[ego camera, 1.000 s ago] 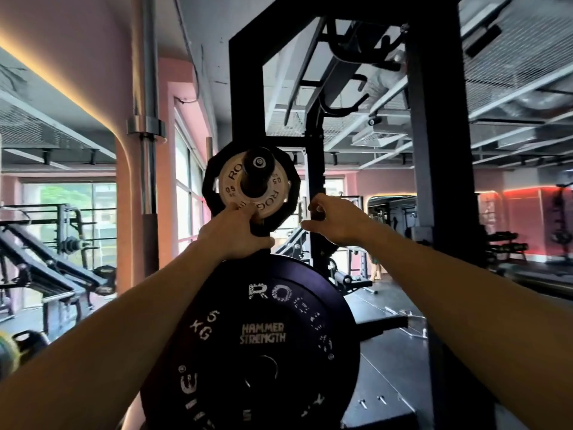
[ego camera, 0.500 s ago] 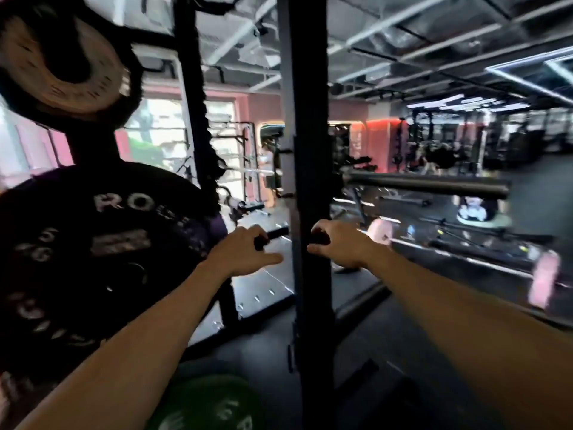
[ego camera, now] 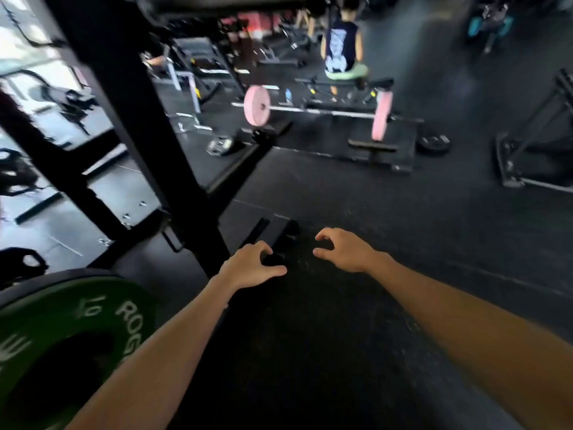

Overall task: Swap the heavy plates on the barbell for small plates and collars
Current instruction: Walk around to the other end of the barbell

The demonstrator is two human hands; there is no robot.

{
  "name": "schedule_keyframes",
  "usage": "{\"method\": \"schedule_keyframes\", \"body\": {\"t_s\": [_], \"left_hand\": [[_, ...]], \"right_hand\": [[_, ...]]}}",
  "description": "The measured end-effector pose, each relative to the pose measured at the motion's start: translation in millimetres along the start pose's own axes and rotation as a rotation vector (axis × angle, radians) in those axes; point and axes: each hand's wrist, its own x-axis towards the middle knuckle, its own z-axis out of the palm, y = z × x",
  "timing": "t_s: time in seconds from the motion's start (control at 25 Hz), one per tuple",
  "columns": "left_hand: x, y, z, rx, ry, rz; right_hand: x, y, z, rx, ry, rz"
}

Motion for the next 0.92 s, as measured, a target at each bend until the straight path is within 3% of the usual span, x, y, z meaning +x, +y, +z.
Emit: {"method": "schedule_keyframes", "body": {"t_s": [0.24,0.4,0.64,0.92], "left_hand": [[15.4,57.8,184.1,0.013,-0.394,-0.078],[22.3,76.9,255.3,0.118,-0.541,-0.096],[36.2,101.6,306.9,0.248,-0.681,-0.111],[136.2,145.1,331.2,0.208,-0.8,-0.165]], "right_hand": [[-95.8,174.9,67.6,0.146,-0.143,0.334],[-160.1,258.9,109.5,0.213,-0.246,0.517],[-215.4,334.4,149.9,0.291,-0.393,0.757],[-137.1,385.8,118.3,0.423,-0.377,0.836]]}}
